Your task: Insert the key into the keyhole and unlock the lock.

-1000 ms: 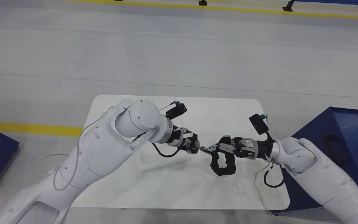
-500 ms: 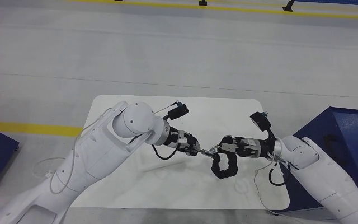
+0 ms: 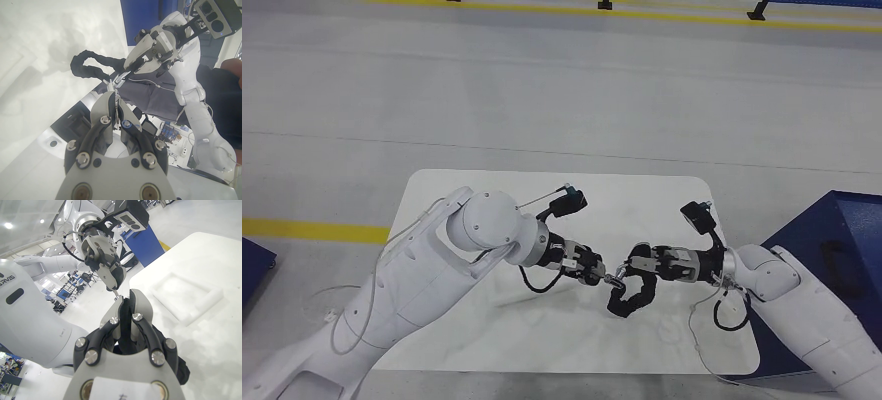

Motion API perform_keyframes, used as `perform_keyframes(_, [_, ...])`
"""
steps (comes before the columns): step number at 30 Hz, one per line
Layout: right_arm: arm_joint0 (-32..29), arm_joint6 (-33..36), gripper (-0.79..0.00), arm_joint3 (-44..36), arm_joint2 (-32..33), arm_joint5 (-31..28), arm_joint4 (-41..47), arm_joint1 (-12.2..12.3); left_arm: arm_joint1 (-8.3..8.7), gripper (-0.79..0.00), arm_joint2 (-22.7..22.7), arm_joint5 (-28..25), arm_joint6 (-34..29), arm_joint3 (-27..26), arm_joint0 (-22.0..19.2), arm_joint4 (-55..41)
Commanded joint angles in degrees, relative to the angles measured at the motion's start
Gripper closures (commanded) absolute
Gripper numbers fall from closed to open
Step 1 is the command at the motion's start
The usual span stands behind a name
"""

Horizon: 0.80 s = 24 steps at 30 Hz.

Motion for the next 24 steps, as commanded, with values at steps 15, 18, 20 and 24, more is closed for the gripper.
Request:
perform_keyframes(15, [1.9,0.0,0.0,1.6,-3.0,0.0,-2.1,-1.7,-0.31,0.0,-0.2,-1.6,0.1,-0.9,0.7,-0.8])
perform_keyframes(18, [2.4,0.0,0.0,1.7,-3.8,0.0,-2.4,-1.9,-0.37,0.0,-0.2,-1.8,-0.1,-0.9,0.7,-0.8])
perform_keyframes(20, [2.7,0.0,0.0,2.0,-4.3,0.0,-2.3,-2.1,-0.41,0.0,-0.2,-1.9,-0.1,-0.8,0.8,-0.9])
perform_keyframes(24, [3.5,0.0,0.0,2.3,-5.7,0.0,-2.8,-2.4,-0.51,0.0,-0.1,-2.0,-0.2,-0.6,0.8,-0.9])
